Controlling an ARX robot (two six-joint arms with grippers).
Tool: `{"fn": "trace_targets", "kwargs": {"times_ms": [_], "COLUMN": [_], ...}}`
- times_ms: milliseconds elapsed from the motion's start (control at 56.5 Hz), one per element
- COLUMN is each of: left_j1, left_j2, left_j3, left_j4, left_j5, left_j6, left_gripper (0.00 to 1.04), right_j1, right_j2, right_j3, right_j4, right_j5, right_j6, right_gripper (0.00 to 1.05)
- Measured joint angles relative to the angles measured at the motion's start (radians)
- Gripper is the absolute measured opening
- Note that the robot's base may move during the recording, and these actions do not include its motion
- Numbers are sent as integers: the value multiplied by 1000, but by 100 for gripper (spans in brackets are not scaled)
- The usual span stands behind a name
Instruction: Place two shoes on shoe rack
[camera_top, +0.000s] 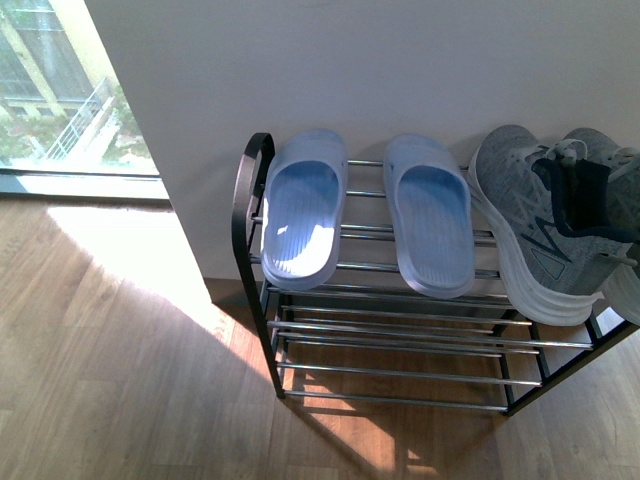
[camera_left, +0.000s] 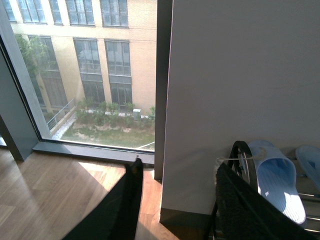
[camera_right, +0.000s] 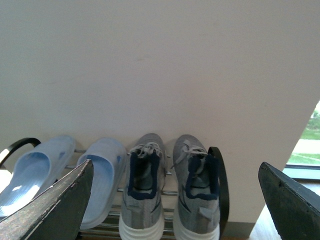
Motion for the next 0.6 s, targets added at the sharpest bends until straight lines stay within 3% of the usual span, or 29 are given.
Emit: {"fn": "trace_targets", "kwargs": {"times_ms": [301,602], "left_j1": [0,0], "left_j2": [-1,-1], "left_j3": [0,0], "left_j4": [0,0], "left_j5": [4,4], "left_j6": [2,3], "left_gripper": [97,95], "right_j1": [0,0], "right_j2": [0,0], "right_j3": [0,0], "right_j4": [0,0], "right_j5": [6,5], "right_j6": [0,0], "right_gripper": [96,96]}}
